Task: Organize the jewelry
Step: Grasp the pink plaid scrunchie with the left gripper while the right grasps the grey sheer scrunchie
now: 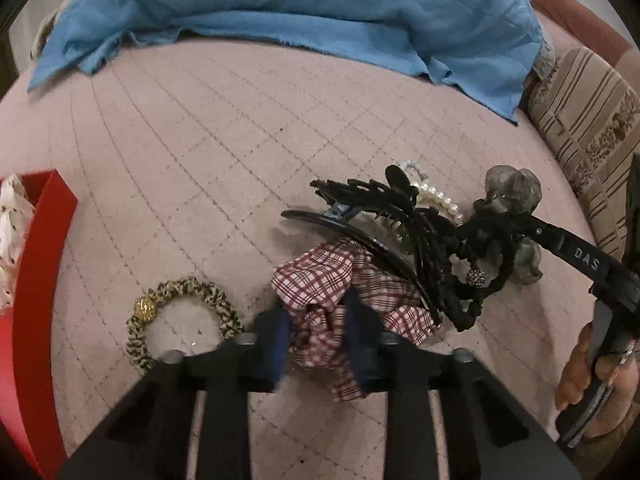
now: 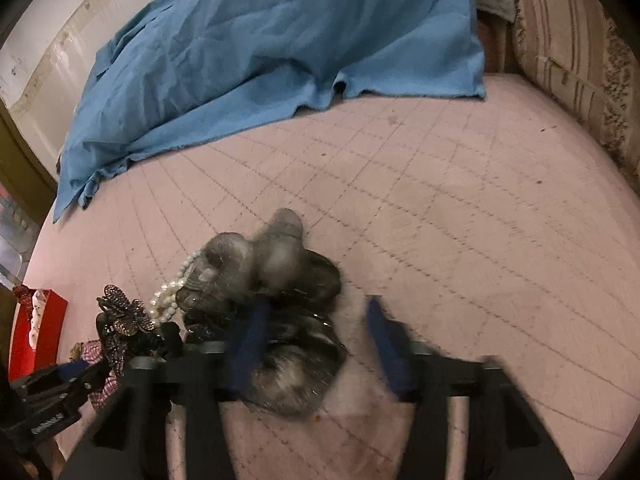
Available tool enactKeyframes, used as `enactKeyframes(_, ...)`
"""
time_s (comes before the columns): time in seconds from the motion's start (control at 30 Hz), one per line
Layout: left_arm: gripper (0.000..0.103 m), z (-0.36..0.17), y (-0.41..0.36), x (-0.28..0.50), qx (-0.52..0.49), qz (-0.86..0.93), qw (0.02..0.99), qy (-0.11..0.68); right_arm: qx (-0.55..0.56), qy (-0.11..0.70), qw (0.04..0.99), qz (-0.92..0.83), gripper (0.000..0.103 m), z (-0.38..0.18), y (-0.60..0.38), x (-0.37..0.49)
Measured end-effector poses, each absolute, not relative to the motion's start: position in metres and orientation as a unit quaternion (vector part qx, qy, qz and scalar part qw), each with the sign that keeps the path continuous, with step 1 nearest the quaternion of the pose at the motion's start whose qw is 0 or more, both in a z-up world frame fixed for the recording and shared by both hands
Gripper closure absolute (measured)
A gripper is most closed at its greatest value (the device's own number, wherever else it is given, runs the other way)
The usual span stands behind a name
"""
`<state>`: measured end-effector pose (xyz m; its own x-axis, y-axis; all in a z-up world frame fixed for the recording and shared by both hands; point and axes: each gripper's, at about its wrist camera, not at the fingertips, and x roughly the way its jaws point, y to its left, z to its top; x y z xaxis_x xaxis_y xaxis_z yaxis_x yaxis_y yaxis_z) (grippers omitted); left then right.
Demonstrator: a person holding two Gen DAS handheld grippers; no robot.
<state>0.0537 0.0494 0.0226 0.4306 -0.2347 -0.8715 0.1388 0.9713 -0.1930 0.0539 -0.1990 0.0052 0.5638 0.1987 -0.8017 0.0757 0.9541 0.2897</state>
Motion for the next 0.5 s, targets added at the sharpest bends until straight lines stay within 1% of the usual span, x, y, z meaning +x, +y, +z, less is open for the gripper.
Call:
enactKeyframes(0.03,0.091,0.023,0.047,0.053,-0.042,-0.111,0.845,0.522,0.154,0.471,0.867,0.047,0.087,0.003,-0.198,0.056)
enactKeyframes(0.13,0.093,0.030,0.045,0.048,-0.037,-0.110,0.848,0.518,0.150,0.462,0.872,0.058,0.092,0.010,-0.194,0.052)
enactKeyframes(0.27,0.093,0.047,0.044,0.035,-0.034,-0.116,0.855,0.504,0.145,0.445,0.882,0.056,0.092,0.026,-0.194,0.038)
enactKeyframes(0.5,0.093,0.074,0.048,0.002,-0.029,-0.119,0.867,0.482,0.168,0.428,0.887,0.041,0.092,0.048,-0.208,0.005)
